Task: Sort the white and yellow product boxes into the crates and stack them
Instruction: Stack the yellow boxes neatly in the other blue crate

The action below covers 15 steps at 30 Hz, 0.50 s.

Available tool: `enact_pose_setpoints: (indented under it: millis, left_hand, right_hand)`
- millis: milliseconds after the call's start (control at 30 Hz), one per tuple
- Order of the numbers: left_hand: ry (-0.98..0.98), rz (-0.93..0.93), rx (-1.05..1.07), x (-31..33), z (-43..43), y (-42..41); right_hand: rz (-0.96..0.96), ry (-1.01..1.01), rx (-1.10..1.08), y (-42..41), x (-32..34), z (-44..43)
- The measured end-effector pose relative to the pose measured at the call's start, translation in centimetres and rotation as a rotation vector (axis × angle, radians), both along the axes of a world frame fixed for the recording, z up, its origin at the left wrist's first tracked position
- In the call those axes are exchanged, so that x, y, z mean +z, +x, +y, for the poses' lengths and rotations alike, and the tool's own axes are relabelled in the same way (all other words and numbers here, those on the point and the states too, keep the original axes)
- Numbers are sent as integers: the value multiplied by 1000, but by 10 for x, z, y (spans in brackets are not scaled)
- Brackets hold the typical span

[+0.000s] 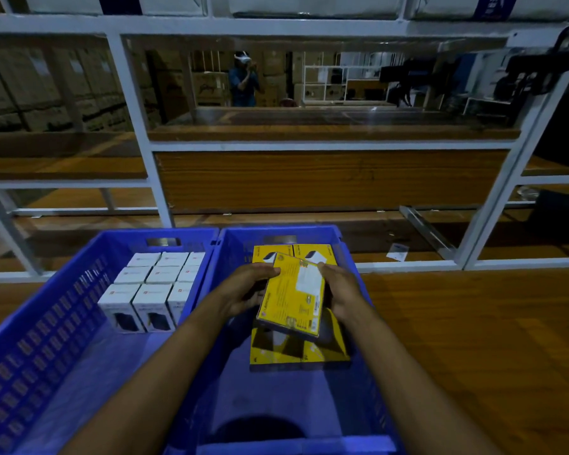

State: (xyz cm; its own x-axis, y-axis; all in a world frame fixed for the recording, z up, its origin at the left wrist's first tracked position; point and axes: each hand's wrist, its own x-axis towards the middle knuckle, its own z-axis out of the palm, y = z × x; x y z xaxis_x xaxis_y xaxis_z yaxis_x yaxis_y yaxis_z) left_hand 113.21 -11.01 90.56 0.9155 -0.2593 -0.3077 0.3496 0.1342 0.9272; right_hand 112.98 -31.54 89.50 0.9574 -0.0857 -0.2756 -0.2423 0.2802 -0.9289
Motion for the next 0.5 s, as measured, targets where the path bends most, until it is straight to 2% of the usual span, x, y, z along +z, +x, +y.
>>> enact_pose_setpoints:
  millis: [100, 200, 300, 400, 467, 500]
  left_hand:
    - [-73, -53, 112, 1, -11, 2]
    - [-187, -65, 252, 1, -14, 6]
    - [-242, -119, 336, 0, -12, 11]
    - [-247, -174, 406, 3, -14, 10]
    - [-163, -231, 412, 4, -16, 6]
    - [-45, -284, 405, 2, -17, 6]
  right_hand:
    - [33, 79, -31, -3, 8, -5]
    - [105, 244, 54, -3, 10, -10]
    - [72, 129, 168, -5, 11, -4]
    - [35, 72, 185, -8, 12, 2]
    - [-10, 43, 168, -9, 14, 2]
    - [-49, 10, 146, -9, 13, 3]
